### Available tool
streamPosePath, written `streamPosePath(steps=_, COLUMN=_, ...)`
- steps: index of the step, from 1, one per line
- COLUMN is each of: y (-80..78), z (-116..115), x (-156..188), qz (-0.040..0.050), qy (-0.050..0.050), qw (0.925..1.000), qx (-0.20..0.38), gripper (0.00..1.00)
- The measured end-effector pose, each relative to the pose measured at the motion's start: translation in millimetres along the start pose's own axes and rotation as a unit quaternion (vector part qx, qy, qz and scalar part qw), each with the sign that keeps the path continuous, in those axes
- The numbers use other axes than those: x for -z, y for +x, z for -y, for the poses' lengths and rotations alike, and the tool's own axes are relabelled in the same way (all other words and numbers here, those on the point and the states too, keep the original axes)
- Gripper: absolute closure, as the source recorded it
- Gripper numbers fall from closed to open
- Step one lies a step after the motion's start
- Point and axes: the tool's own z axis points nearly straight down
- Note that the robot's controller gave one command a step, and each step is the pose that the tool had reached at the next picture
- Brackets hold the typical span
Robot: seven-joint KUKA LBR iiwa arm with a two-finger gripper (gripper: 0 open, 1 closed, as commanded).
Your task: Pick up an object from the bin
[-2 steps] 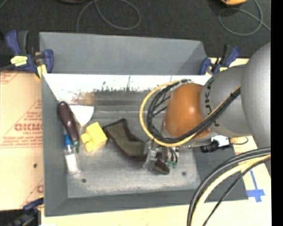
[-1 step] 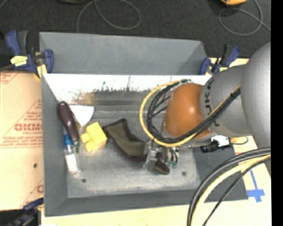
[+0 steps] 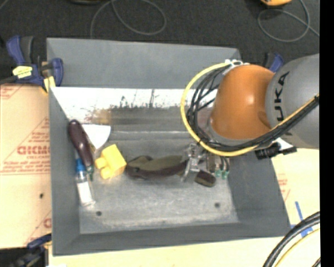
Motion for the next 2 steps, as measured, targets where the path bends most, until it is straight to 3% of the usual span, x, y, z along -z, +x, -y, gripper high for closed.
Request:
streamPosePath(steps=1, y=0.0, z=0.1, x=0.0, qz=0.0000, qy=0.000, qw=1.0000, qx=0.000, gripper=1.00)
streamPosePath(steps=2, y=-3.1, z=13.0, x=84.4, qz=0.0016, qy=0.000, qw=0.9999, qx=-0.015, gripper=1.00)
